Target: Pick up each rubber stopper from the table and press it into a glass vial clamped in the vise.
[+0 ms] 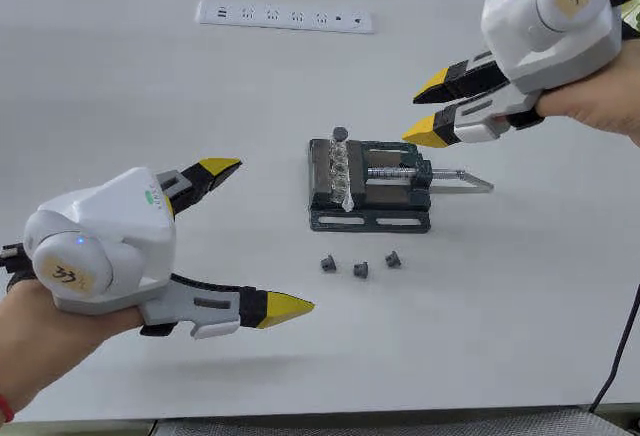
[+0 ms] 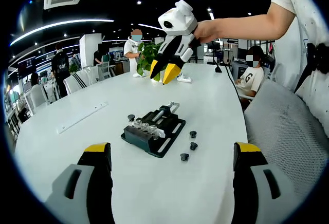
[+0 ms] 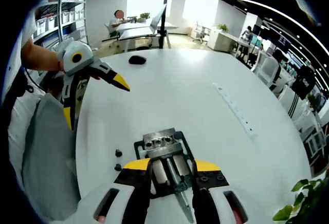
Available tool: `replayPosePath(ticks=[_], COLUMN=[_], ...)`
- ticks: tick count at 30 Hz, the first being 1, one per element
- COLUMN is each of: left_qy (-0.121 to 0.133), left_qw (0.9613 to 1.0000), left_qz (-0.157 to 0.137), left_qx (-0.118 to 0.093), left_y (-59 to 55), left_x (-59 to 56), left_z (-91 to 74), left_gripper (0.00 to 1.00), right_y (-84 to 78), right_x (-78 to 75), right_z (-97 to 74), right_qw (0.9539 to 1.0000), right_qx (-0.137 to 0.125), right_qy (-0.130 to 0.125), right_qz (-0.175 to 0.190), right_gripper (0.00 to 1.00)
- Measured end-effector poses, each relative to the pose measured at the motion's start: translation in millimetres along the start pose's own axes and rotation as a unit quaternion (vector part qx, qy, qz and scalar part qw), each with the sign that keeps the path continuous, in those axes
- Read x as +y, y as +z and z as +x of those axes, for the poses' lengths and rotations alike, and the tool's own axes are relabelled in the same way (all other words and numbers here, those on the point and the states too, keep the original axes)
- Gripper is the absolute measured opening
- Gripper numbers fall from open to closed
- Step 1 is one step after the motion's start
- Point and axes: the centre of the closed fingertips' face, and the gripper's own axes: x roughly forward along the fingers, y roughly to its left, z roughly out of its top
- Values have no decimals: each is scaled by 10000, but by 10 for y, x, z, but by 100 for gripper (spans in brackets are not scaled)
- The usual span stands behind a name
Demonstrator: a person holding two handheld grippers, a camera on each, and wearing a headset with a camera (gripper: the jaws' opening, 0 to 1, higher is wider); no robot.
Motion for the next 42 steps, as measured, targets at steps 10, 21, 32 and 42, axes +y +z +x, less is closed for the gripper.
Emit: replayPosePath(ticks=[10, 21, 32, 42], left_qy=[-101, -153, -177, -158], left_qw=[9997, 9994, 9992, 9992], left_qz=[175, 250, 236, 205], left_qx=[116, 205, 257, 289], left_y=[26, 28, 3, 63], left_x=[-54, -95, -109, -122], left_z=[-29, -55, -65, -77], left_gripper=[99, 99, 99, 99], right_y=[-265, -490, -708, -885], right_x=[246, 725, 987, 1034], right_z=[-167, -177, -32, 153], right_qw=[9989, 9965, 9935, 9935], right_qx=[-379, -637, -832, -761], right_qy=[-20, 130, 325, 408], right_qz=[266, 532, 701, 742], right_gripper=[47, 58, 59, 45])
